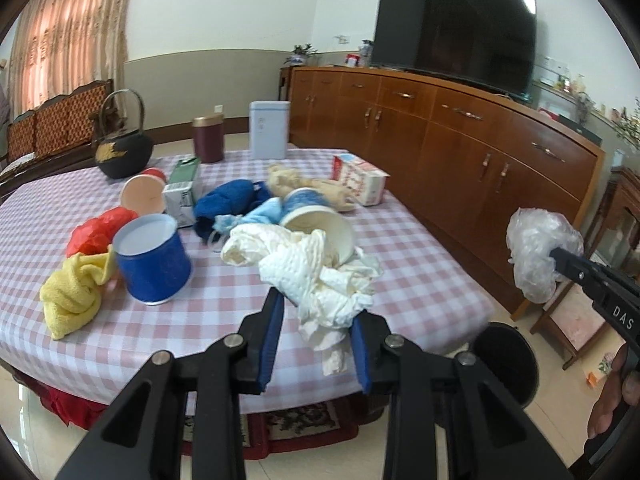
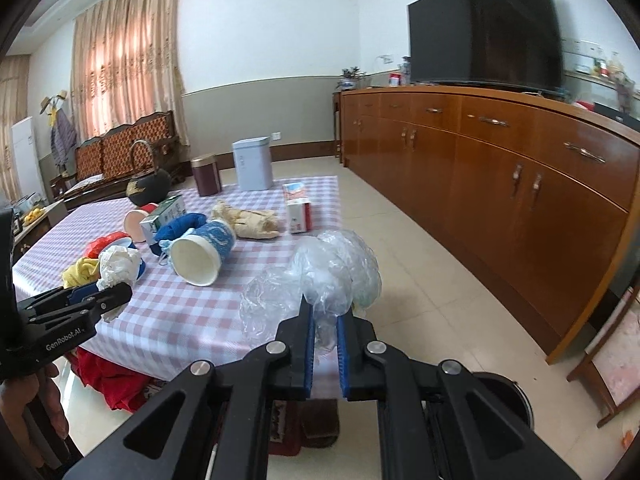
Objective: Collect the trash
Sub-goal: 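Carry the tissue and plastic bag in both tools over the black bin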
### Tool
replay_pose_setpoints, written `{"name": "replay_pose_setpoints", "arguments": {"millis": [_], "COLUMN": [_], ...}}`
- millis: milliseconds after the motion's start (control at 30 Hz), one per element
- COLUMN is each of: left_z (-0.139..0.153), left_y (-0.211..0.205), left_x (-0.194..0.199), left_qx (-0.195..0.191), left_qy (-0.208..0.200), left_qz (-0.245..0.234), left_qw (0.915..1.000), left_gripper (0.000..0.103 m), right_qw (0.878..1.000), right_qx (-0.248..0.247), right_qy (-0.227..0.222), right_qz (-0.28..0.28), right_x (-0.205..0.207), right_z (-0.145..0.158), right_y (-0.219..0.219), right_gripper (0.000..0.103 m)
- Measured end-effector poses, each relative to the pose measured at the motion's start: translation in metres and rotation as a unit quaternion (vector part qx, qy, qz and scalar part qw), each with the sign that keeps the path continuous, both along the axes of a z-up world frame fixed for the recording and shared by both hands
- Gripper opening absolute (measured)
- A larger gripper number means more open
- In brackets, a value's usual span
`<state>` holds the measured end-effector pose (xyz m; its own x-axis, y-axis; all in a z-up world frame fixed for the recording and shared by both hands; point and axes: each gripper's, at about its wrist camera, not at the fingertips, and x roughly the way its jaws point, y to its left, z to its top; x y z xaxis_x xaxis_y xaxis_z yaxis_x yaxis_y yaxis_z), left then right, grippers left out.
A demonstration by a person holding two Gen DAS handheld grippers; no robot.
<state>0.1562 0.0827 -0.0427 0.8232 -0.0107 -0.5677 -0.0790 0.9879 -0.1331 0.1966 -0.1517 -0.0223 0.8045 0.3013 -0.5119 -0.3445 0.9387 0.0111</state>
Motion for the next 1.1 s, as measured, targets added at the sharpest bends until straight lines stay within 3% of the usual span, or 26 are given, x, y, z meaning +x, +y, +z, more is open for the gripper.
{"name": "replay_pose_setpoints", "arguments": {"millis": [333,633,1100], "left_z": [0.009,0.007,-0.020], "left_y": [-0.065,-0.131,-0.238], "left_x": [-0.002,0.007,0.024], "left_qx": [0.000,0.000,0.004], "left_qy": [-0.013,-0.007,0.024], "left_qz": [-0.076,-0.154,-0.275], "left_qw": [0.9970,0.9881,0.9610], "left_gripper": [0.033,0.033,0.033], "right_qw": [0.998,0.993,0.984], "right_qx": [0.004,0.004,0.000], "right_qy": [-0.001,0.006,0.055], "right_qz": [-0.067,-0.120,-0.170], "right_x": [-0.029,-0.048,-0.049], "right_z": [0.005,0.001,-0.037], "right_y": [-0.067,-0.126,-0.205], "right_gripper": [0.010,0.010,0.010]}}
